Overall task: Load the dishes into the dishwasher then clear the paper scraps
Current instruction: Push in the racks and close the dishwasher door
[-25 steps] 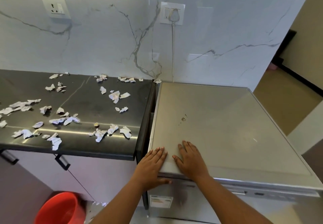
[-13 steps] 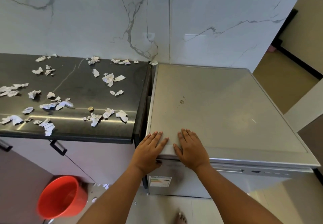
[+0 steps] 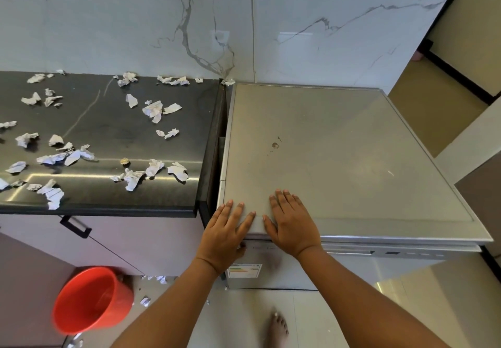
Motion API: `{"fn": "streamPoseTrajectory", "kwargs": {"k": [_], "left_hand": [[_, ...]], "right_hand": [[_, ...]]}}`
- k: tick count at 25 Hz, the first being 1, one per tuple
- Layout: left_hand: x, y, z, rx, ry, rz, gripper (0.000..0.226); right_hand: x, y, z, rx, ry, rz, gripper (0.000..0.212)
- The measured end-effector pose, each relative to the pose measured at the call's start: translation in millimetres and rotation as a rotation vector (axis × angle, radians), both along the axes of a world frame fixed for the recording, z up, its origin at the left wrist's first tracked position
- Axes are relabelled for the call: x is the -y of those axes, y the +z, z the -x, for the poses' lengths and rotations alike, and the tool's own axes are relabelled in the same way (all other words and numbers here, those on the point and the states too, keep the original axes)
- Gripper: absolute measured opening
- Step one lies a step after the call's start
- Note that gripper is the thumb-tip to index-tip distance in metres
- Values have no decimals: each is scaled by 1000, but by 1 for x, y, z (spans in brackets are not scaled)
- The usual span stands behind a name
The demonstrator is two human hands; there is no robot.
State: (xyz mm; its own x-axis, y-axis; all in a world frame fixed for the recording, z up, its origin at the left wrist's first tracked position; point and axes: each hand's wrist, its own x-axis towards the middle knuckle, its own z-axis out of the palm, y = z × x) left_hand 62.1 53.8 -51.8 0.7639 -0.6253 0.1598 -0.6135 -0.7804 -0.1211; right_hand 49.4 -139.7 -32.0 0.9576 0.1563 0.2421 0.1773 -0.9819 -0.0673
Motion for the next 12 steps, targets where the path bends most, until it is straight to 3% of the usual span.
{"fn": "streamPoseTrajectory", "kwargs": {"k": [7, 12], "left_hand": [[-1, -13, -4, 136, -30, 44, 91], [-2, -9, -2, 97, -45, 55, 97]], "right_hand": [[3, -11, -3, 135, 22, 41, 59], [3, -10, -3, 140, 42, 16, 57]]}}
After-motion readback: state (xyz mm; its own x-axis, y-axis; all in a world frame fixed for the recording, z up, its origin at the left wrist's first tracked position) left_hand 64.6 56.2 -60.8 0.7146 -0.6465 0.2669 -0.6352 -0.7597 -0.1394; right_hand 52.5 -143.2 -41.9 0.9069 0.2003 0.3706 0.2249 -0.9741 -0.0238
